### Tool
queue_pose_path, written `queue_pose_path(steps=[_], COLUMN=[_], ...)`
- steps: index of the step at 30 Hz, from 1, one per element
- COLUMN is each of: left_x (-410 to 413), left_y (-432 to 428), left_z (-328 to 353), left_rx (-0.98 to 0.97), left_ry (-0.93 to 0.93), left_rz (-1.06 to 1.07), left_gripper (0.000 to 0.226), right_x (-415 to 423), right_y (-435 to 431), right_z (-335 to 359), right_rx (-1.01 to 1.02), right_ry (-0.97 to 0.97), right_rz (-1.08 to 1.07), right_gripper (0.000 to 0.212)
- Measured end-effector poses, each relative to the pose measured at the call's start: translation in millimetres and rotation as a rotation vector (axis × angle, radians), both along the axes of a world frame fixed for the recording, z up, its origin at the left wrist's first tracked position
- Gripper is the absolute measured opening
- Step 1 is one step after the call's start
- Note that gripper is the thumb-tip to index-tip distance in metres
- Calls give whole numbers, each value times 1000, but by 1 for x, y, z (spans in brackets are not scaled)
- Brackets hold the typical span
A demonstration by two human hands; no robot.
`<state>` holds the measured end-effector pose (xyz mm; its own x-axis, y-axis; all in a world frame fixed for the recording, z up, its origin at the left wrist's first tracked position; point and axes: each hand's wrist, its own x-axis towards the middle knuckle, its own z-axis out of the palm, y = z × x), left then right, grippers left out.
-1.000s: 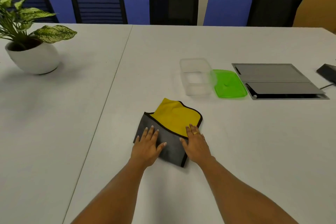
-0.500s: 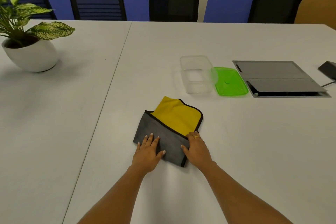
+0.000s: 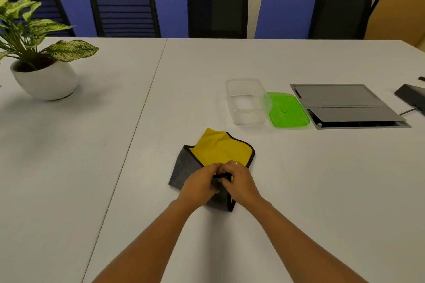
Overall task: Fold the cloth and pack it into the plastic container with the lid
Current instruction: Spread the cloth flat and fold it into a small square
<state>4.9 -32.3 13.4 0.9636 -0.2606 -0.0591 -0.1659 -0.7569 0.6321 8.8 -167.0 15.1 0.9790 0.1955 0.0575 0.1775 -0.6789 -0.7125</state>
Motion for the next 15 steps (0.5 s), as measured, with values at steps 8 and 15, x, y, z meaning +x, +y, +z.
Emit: queue_pose_path(steps=[8, 15], left_x=[1, 2], left_y=[14, 31], left_z=[31, 55], left_rx=[-384, -655], left_ry=[-45, -88], left_rz=[336, 438], left_gripper=[12, 9], right_x=[-14, -21], right_y=[-5, -19], right_z=[0, -19], right_rx=[415, 100], right_ry=[243, 158], right_rz=[-91, -16], right_gripper=[55, 21])
